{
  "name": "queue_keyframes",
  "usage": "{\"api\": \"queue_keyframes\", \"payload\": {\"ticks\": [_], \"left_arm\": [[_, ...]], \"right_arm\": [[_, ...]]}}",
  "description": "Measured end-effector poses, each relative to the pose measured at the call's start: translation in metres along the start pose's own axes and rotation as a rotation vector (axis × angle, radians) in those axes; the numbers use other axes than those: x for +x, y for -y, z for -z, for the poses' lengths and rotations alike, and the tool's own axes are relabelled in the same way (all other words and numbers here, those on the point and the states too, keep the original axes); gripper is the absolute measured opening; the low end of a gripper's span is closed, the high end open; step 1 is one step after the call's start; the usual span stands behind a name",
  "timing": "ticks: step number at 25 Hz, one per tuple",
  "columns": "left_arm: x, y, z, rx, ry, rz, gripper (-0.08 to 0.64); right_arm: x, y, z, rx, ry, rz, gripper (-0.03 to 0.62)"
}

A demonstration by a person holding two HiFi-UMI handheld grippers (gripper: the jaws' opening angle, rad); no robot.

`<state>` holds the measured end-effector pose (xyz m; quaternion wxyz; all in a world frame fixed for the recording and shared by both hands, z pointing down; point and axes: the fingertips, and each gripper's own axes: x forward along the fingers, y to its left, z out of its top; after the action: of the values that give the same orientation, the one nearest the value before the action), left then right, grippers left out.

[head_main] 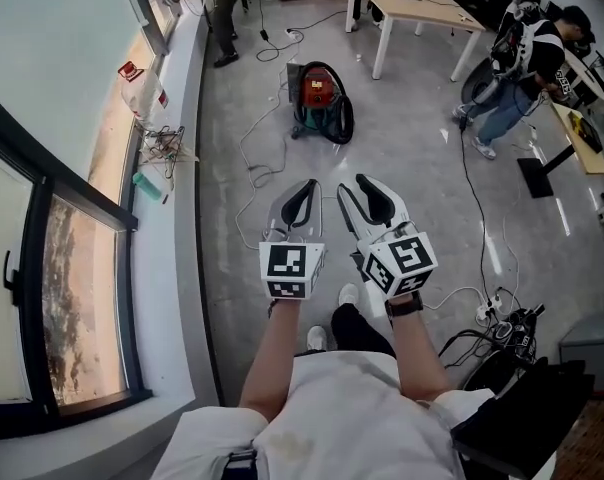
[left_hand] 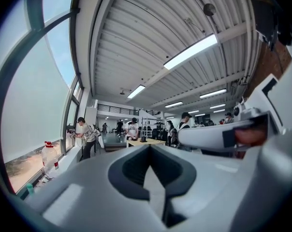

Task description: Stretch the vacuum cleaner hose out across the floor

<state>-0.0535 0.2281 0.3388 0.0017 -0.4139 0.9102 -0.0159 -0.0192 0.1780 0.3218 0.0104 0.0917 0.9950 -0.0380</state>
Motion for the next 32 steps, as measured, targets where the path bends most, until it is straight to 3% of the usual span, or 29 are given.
{"api": "queue_keyframes", "payload": {"ticks": [4, 6, 10, 18, 23, 27, 32], "left_arm": [[0.035, -0.018, 0.011, 0.000, -0.021, -0.007, 0.002], [0.058, -0.029, 0.013, 0.001, -0.024, -0.019, 0.002], [0.118, -0.044, 0.012, 0.039, -0.040, -0.015, 0.002], [0.241, -0.077, -0.019, 0.102, -0.029, -0.026, 0.002], [0.300, -0.083, -0.013, 0.092, -0.061, -0.048, 0.002], [0.329, -0.083, 0.000, 0.092, -0.098, -0.049, 0.002], [0.354, -0.086, 0.004, 0.096, -0.110, -0.043, 0.002]], "right_arm": [[0.036, 0.028, 0.011, -0.008, -0.016, 0.037, 0.078], [0.056, 0.048, 0.014, -0.024, -0.024, 0.078, -0.003], [0.110, 0.103, 0.017, -0.089, -0.064, 0.199, -0.017], [0.218, 0.187, -0.007, -0.002, -0.083, 0.119, -0.001], [0.249, 0.240, 0.000, -0.038, -0.105, 0.143, -0.011], [0.262, 0.258, 0.012, -0.019, -0.130, 0.133, -0.015], [0.278, 0.267, 0.015, 0.062, -0.117, 0.064, 0.007]]}}
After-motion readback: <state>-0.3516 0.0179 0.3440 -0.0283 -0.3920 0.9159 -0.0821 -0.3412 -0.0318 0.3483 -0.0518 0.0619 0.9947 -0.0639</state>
